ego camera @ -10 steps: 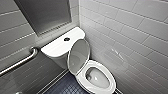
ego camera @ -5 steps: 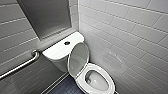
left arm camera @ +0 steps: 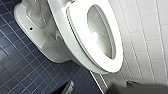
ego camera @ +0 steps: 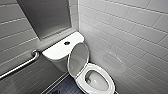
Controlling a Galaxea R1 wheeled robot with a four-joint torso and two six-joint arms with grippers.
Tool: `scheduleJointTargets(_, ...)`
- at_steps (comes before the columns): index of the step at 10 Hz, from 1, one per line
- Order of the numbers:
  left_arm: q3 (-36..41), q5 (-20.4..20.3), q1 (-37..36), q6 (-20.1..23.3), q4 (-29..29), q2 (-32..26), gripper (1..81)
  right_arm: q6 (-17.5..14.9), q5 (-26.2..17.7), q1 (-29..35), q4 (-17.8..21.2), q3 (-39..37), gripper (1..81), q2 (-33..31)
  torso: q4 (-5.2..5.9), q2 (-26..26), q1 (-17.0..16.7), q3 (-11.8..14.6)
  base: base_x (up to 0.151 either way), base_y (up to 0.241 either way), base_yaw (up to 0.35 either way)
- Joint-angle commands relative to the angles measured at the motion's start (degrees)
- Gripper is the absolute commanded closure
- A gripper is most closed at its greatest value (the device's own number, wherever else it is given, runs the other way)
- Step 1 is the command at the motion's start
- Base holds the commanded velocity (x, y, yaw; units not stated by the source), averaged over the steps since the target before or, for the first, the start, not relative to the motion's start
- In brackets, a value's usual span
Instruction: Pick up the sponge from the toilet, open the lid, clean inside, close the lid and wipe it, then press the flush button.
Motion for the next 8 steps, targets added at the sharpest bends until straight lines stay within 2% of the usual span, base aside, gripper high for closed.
scheduleJointTargets(1, -1.10, 2.41, -10.24, -3.73, -8.22, -2.48, 1.0, 0.15, -2.43, -1.79, -1.40, 0.09, 81.1, -2.14, 0.00, 0.00, 0.00, 0.00, 0.000, 0.000, 0.000)
scheduleJointTargets(4, -4.09, 2.24, -15.69, -11.64, -8.31, -2.48, 1.0, 0.15, -1.64, -2.67, -1.49, 0.00, 81.1, -1.53, 0.00, 0.00, 0.00, 0.00, 0.000, 0.000, 0.000)
scheduleJointTargets(6, -5.59, 2.32, -18.60, -14.11, -8.31, -2.31, 1.0, 0.15, 0.38, -3.11, -1.31, -0.09, 81.1, -1.35, 0.00, 0.00, 0.00, 0.00, 0.000, 0.000, 0.000)
scheduleJointTargets(8, -6.81, 2.32, -20.88, -14.81, -8.49, -2.22, 1.0, 0.15, 0.39, -3.20, -1.31, -0.17, 81.1, -1.35, 0.00, 0.00, 0.00, 0.00, 0.000, 0.000, 0.000)
